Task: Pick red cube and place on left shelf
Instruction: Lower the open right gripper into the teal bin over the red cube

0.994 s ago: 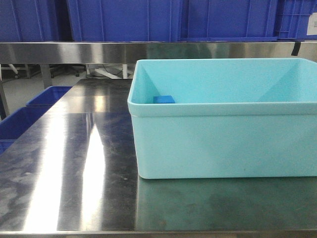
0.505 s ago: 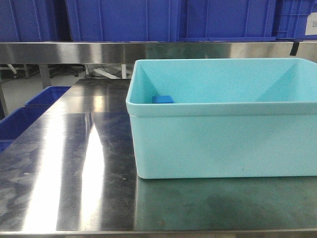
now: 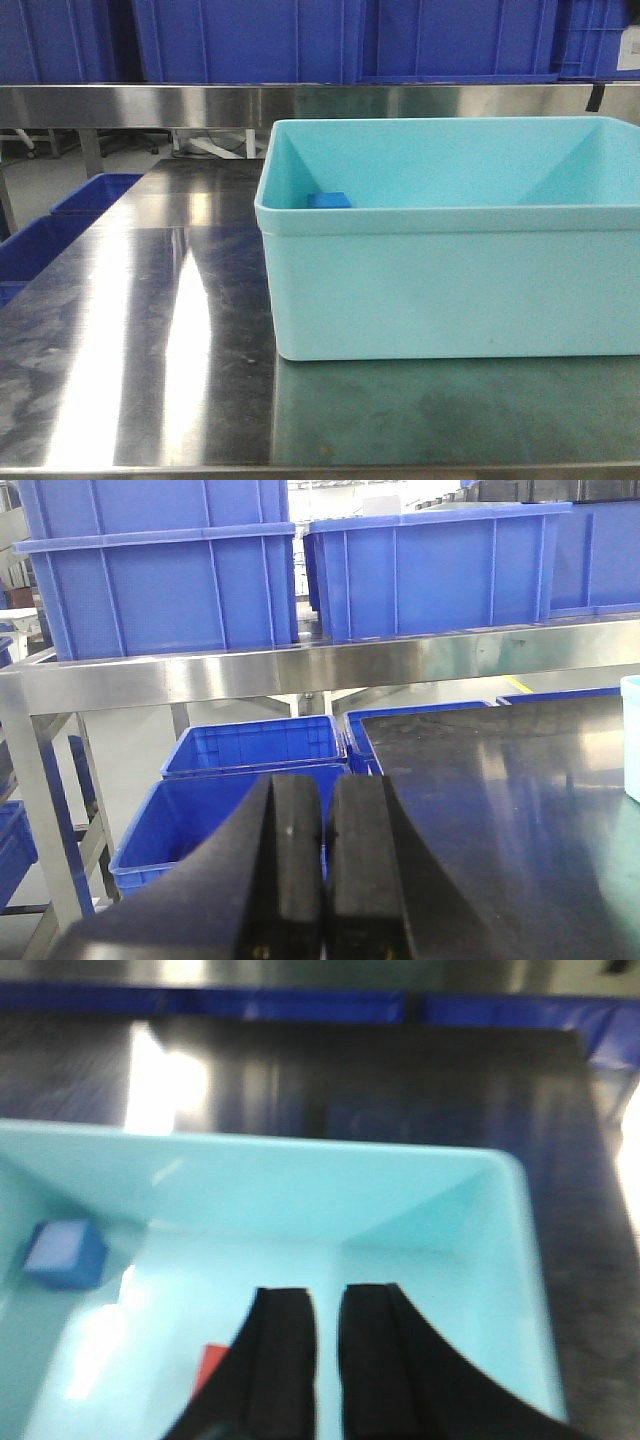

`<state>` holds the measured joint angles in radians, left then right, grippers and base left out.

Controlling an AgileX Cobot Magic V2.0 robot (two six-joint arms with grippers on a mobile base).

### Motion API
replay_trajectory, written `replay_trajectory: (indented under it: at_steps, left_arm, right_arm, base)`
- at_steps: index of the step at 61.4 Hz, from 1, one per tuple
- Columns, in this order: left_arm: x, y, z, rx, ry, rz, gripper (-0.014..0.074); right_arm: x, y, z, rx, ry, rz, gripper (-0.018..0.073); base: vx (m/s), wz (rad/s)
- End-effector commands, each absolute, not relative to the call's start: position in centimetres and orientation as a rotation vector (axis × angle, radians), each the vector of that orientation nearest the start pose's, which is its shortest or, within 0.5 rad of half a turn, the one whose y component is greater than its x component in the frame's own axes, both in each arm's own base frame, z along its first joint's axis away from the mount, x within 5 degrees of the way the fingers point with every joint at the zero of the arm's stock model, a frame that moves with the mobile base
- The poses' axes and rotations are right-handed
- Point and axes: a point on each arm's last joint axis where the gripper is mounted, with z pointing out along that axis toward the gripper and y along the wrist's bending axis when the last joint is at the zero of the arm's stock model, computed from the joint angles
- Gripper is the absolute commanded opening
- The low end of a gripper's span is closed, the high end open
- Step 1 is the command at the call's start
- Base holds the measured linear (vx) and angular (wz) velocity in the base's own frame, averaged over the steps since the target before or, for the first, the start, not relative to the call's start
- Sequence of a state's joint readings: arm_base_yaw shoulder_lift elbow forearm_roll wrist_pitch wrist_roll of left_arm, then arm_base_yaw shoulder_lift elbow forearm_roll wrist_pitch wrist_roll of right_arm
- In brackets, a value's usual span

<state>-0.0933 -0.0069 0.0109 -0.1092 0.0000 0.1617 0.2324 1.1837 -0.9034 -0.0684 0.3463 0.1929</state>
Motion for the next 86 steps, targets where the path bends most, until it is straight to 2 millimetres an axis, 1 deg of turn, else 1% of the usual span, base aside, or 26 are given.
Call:
replay_trajectory:
  at_steps: [1, 9, 14, 16, 26, 29, 86]
  left_arm:
    - [5.7, -0.4, 21.0, 0.088, 1.43, -0.033, 0.0106]
    - [5.7, -0.4, 21.0, 0.088, 1.43, -0.033, 0.0106]
    - [5.7, -0.4, 21.0, 0.088, 1.43, -0.033, 0.0106]
    - [5.7, -0.4, 21.0, 0.088, 1.43, -0.033, 0.0106]
    - [5.7, -0.4, 21.0, 0.088, 1.43, -0.033, 0.0106]
    - [5.7, -0.4, 21.0, 0.088, 1.43, -0.033, 0.0106]
    - [5.7, -0.4, 21.0, 0.088, 1.43, -0.033, 0.0106]
  right_arm:
    - [26.2, 7.7, 33.7, -0.16, 2.049, 0.24, 0.0306]
    - [27.1, 10.0, 31.8, -0.239, 2.112, 0.267, 0.0314]
    - [27.6, 10.5, 30.8, -0.255, 2.152, 0.264, 0.0318]
    - [27.7, 10.6, 30.4, -0.257, 2.168, 0.26, 0.0333]
    - [28.3, 10.8, 28.7, -0.267, 2.259, 0.236, 0.0533]
    - [28.4, 10.9, 28.4, -0.268, 2.266, 0.234, 0.0564]
    - [30.9, 11.9, 24.5, -0.283, 2.35, 0.216, 0.0562]
  base:
    - [0.0, 0.0]
    - [0.0, 0.0]
    - [0.0, 0.0]
    - [0.0, 0.0]
    - [0.0, 0.0]
    - [0.0, 0.0]
    - [0.0, 0.0]
